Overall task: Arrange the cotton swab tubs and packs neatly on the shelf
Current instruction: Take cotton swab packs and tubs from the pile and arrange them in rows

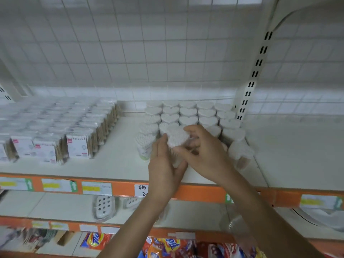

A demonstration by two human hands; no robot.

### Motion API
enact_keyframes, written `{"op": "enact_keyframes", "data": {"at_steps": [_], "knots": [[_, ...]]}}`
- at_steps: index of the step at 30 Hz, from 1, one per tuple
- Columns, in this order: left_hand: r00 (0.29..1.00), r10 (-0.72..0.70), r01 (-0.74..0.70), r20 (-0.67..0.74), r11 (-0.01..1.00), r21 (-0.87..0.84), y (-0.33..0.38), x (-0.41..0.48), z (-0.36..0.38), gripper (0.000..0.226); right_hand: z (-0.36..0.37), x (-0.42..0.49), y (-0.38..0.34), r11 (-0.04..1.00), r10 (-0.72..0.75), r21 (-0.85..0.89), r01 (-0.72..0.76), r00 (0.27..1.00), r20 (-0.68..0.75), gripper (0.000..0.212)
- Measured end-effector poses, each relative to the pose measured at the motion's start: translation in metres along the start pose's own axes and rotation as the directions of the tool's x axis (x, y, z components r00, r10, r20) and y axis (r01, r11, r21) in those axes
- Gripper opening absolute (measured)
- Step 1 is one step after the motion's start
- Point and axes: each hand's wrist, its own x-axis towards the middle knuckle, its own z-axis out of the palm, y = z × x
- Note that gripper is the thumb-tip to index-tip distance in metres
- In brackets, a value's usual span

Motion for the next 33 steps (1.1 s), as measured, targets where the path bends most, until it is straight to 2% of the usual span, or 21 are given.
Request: {"op": "enact_keyframes", "data": {"at_steps": [4,6,8,10,12,15,22,33], "knots": [[0.996,-0.030,0.035,0.078,0.998,-0.061,-0.009,0.005,-0.006,0.050,-0.010,0.003,0.008,0.995,-0.068,-0.061,0.078,0.986,0.155,0.056],[0.985,-0.057,0.088,0.162,0.978,-0.191,-0.006,0.007,-0.010,0.047,-0.011,0.006,0.009,0.993,-0.089,-0.055,0.103,0.972,0.216,0.058],[0.984,-0.047,0.087,0.175,0.969,-0.232,-0.004,0.007,-0.014,0.045,-0.007,0.008,0.008,0.993,-0.066,-0.087,0.085,0.978,0.199,0.058],[0.994,-0.014,0.028,0.106,0.991,-0.133,-0.006,0.002,-0.017,0.056,0.001,0.008,0.006,0.990,-0.015,-0.135,0.030,0.994,0.111,0.057],[0.999,0.037,-0.039,0.034,0.997,0.062,-0.009,-0.006,-0.017,0.074,0.012,0.005,0.004,0.981,0.024,-0.192,-0.019,0.999,0.023,0.056],[0.991,0.116,-0.128,0.067,0.965,0.231,-0.014,-0.014,-0.020,0.084,0.034,0.000,0.003,0.966,0.050,-0.251,-0.060,0.998,-0.047,0.056],[0.983,0.088,-0.128,0.160,0.957,0.259,-0.024,-0.012,-0.024,0.066,0.062,0.003,0.008,0.966,0.081,-0.239,-0.098,0.994,-0.078,0.056],[0.978,0.110,-0.159,0.178,0.943,0.291,-0.032,-0.005,-0.023,0.070,0.069,0.009,0.010,0.969,0.086,-0.222,-0.113,0.988,-0.125,0.051]]}}
